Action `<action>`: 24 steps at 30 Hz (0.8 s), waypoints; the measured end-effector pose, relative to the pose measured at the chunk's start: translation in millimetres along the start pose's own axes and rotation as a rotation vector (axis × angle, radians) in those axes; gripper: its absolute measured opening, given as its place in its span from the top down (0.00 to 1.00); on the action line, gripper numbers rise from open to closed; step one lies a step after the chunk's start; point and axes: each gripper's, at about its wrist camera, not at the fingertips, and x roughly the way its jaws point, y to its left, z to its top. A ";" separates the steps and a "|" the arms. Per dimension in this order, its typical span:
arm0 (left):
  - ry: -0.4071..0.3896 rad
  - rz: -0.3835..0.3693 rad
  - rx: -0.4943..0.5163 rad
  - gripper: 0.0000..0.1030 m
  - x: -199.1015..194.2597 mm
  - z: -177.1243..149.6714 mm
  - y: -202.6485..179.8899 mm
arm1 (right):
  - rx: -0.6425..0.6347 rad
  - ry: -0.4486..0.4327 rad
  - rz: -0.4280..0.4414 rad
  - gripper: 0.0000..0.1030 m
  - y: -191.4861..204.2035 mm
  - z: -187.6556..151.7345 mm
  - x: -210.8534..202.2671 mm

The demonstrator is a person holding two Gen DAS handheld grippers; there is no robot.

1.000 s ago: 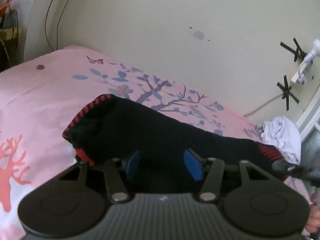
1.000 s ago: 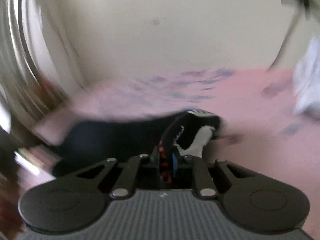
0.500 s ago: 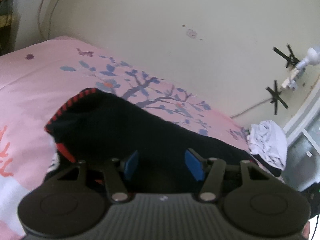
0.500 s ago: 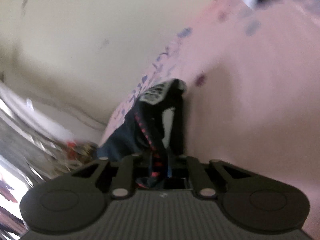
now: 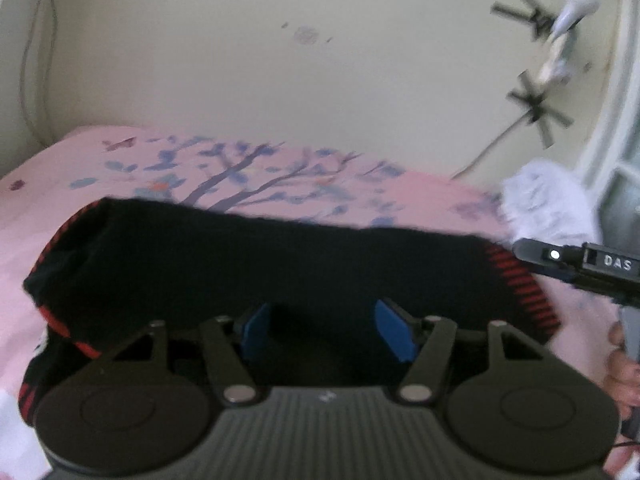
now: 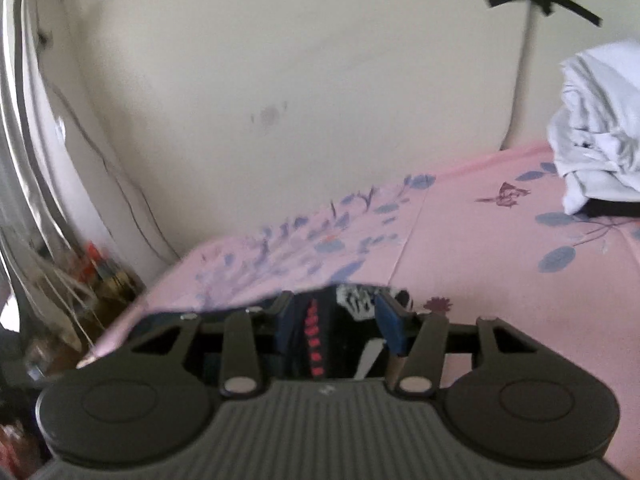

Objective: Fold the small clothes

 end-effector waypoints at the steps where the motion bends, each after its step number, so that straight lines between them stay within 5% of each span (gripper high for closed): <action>1: 0.014 0.031 -0.004 0.42 5.8 -1.9 1.3 | -0.015 0.037 -0.041 0.53 -0.9 -5.0 11.3; 3: 0.017 0.046 -0.014 0.40 10.8 -5.0 6.1 | 0.028 0.045 -0.065 0.40 -14.1 -18.3 21.0; 8: 0.000 0.083 0.044 0.25 13.7 -11.0 -0.4 | 0.100 0.036 -0.051 0.41 -27.8 -19.7 16.3; 24: -0.025 0.113 0.092 0.18 15.2 -18.8 -7.5 | 0.073 0.022 -0.081 0.33 -20.1 -22.3 14.7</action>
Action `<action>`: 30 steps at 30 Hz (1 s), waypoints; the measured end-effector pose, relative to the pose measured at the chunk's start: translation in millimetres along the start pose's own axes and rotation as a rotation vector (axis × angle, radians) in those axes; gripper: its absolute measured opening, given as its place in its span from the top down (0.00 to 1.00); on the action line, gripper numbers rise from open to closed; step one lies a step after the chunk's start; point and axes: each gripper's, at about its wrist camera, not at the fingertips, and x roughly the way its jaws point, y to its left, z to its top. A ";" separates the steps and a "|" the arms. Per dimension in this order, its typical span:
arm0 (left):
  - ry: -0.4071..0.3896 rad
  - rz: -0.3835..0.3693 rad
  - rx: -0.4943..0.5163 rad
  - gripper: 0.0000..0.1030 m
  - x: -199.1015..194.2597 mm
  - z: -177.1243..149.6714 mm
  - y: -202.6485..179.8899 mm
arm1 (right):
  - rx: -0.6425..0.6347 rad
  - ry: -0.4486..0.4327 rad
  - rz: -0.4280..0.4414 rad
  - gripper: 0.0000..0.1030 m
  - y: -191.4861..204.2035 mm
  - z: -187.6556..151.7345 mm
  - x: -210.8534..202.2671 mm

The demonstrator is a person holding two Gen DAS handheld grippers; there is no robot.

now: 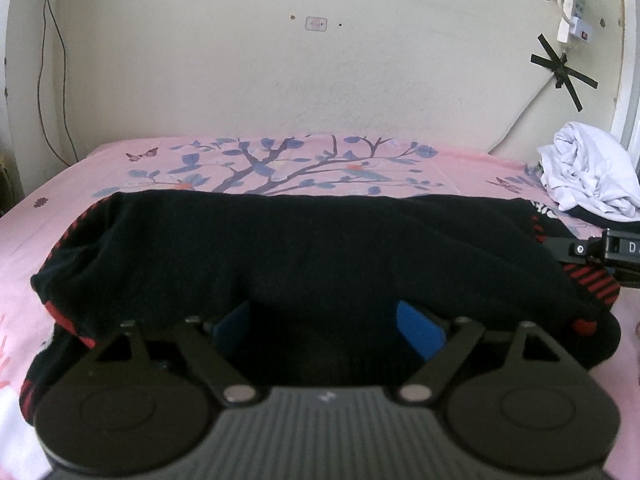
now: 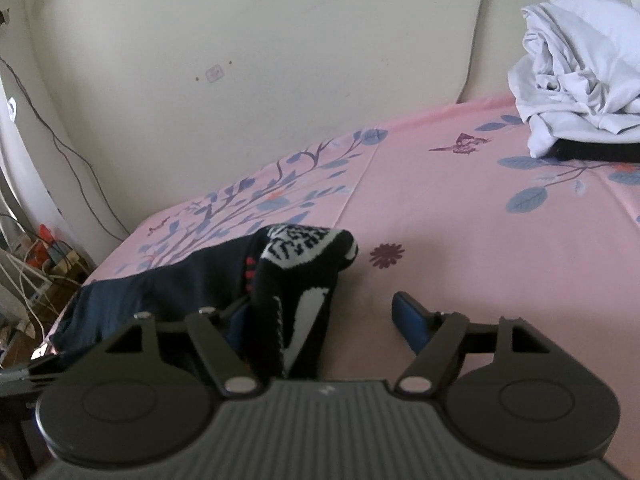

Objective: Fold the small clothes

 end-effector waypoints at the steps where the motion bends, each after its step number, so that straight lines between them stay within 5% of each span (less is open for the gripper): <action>1: 0.001 -0.002 -0.001 0.17 0.4 0.4 -0.1 | 0.002 0.000 0.001 0.33 -0.1 -0.1 -0.1; 9: 0.000 -0.006 -0.003 0.13 1.1 0.6 -0.6 | 0.016 -0.002 0.017 0.30 -1.6 -1.1 -2.1; 13: 0.015 -0.035 0.001 0.00 4.1 1.7 -0.9 | 0.032 -0.002 0.035 0.28 -4.2 -0.8 -2.4; 30: 0.043 -0.006 0.060 0.00 7.5 2.5 -7.8 | 0.045 0.002 0.075 0.19 -4.1 -2.2 -1.1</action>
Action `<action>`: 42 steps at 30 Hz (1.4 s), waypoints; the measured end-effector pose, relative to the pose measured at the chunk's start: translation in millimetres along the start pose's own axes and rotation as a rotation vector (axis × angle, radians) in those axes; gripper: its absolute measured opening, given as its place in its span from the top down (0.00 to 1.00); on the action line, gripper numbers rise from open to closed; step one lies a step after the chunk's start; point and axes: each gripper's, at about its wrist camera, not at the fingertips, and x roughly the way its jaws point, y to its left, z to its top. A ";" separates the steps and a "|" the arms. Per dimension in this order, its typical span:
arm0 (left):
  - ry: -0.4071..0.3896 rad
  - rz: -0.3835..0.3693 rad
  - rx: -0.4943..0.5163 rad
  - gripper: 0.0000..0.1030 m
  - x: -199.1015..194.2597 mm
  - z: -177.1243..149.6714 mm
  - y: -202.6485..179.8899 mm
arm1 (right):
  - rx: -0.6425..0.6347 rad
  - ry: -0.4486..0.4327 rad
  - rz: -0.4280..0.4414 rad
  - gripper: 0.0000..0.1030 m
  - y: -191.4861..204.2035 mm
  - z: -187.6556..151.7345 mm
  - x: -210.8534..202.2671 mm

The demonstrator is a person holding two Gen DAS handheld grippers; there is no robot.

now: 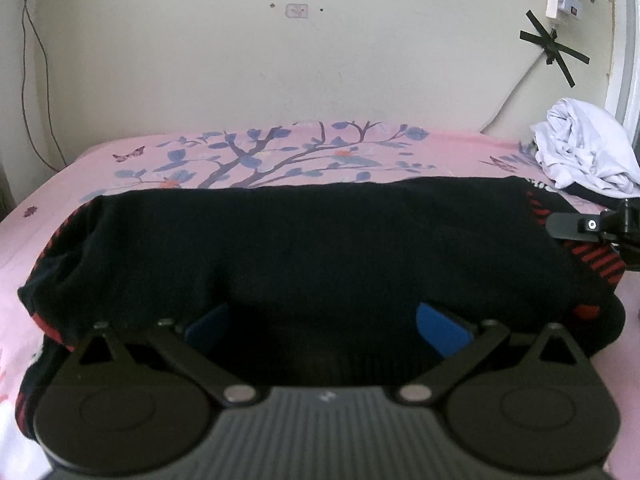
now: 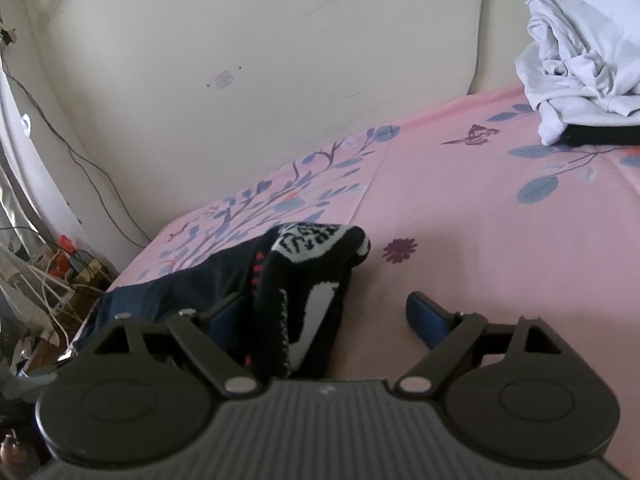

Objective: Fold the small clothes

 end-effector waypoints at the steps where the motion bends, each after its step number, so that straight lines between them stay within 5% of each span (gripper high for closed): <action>1: -0.001 0.001 0.002 0.00 -0.2 -0.5 -0.3 | 0.000 0.000 0.002 0.19 0.1 0.0 0.2; 42: -0.001 0.004 0.003 0.00 -1.5 -0.9 -1.3 | 0.015 -0.010 0.004 0.17 1.5 -2.3 -1.4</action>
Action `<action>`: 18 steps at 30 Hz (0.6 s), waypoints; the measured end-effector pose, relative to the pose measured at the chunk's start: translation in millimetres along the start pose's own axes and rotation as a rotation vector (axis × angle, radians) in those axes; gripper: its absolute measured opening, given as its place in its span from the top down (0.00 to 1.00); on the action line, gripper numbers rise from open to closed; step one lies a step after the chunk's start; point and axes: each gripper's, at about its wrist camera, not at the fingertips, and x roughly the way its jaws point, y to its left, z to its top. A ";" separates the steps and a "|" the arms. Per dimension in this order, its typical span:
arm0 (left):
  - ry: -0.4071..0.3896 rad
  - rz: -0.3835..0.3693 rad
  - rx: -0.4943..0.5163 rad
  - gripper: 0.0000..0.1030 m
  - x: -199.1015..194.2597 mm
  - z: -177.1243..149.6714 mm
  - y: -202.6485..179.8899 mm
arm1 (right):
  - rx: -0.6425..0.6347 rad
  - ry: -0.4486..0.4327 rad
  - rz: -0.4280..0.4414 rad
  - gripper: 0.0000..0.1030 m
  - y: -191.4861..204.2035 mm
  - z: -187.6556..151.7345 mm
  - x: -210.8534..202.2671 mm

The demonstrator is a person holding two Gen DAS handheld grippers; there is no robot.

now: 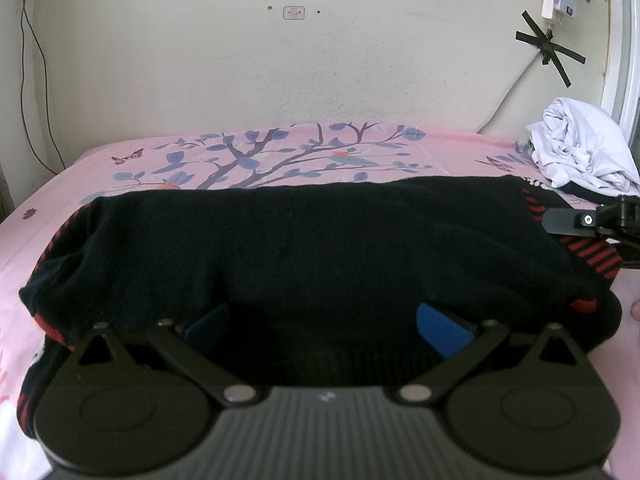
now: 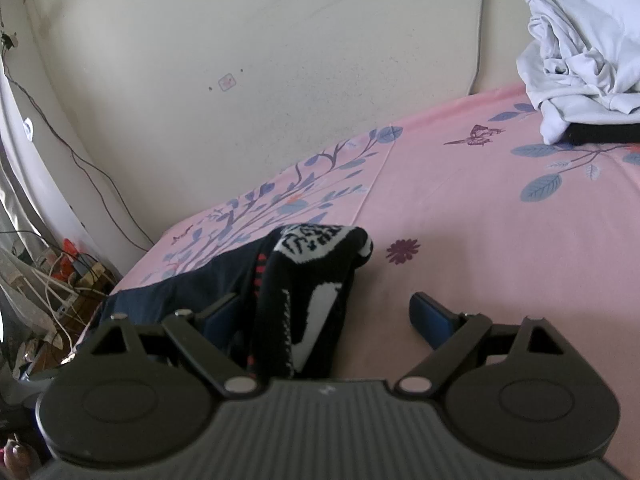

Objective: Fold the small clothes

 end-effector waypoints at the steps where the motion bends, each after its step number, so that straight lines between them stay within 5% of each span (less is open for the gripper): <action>1: 0.000 0.000 0.000 0.00 -0.1 0.0 0.2 | 0.000 0.000 0.000 0.17 0.1 -0.1 0.0; 18: -0.007 -0.010 -0.014 0.00 -3.2 0.3 -1.3 | 0.009 -0.005 0.001 0.17 0.2 -0.9 -0.4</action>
